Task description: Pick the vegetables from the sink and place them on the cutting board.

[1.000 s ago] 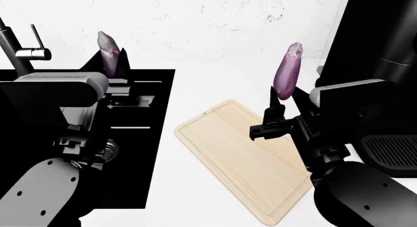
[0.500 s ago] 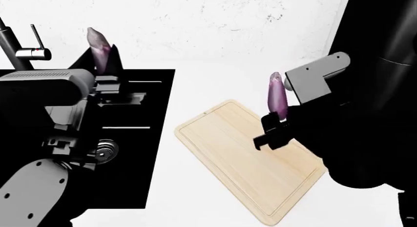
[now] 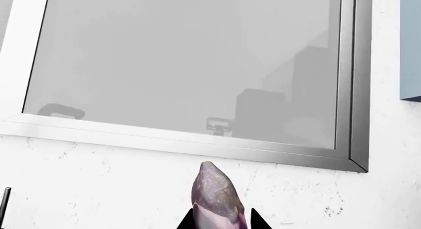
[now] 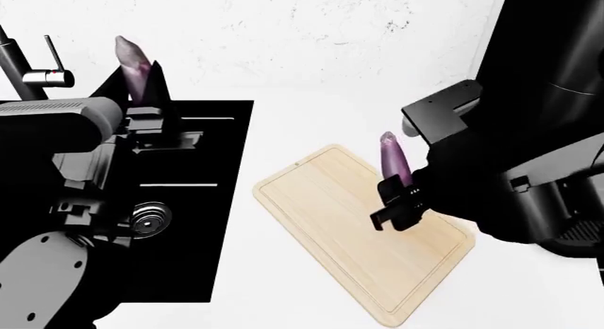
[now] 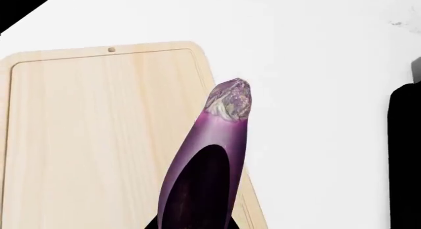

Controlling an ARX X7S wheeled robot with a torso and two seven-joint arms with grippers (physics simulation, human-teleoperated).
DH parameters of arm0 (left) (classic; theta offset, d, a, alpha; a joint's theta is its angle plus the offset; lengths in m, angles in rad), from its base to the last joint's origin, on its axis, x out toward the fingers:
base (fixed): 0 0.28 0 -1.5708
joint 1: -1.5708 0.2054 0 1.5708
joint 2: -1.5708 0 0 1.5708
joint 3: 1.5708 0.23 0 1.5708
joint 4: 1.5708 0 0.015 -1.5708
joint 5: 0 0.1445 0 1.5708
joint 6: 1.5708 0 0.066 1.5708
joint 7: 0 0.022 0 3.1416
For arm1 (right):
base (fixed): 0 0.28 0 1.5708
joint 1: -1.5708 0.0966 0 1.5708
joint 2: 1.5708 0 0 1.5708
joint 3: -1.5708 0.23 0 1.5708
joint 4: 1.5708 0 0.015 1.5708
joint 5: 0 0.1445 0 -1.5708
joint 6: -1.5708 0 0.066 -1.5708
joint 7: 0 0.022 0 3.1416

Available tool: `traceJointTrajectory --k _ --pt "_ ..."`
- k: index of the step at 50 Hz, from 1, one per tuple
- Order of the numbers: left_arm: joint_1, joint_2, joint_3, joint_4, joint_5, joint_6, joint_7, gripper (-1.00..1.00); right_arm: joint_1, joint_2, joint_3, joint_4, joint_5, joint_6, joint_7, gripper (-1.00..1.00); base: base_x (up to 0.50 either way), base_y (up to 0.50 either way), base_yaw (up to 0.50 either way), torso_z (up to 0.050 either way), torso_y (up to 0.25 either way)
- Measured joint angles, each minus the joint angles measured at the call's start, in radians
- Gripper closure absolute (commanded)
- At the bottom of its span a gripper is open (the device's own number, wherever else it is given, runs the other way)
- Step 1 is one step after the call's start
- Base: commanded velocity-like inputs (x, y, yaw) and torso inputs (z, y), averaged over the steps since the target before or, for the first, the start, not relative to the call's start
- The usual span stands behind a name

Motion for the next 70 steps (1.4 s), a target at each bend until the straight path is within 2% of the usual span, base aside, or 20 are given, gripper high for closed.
traceJointTrajectory --k 25,42,43,70 --pt "0.003 -0.009 -0.013 0.015 -0.018 0.005 -0.010 1.00 0.012 -0.040 -0.134 0.100 -0.193 -0.045 -0.244 1.00 0.00 0.00 0.00 0.000 0.001" --pt "0.003 -0.015 -0.017 0.021 -0.028 0.008 -0.016 1.00 0.013 -0.051 -0.193 0.131 -0.252 -0.068 -0.320 1.00 0.00 0.00 0.00 0.000 0.001" --pt "0.003 -0.015 -0.018 0.021 -0.029 0.008 -0.017 1.00 0.014 -0.050 -0.195 0.132 -0.252 -0.068 -0.321 -1.00 0.00 0.00 0.00 0.000 0.000" --pt "-0.001 -0.018 -0.005 0.014 -0.039 0.005 -0.018 1.00 0.038 -0.030 -0.221 0.117 -0.242 -0.085 -0.301 -1.00 0.00 0.00 0.00 0.000 0.000"
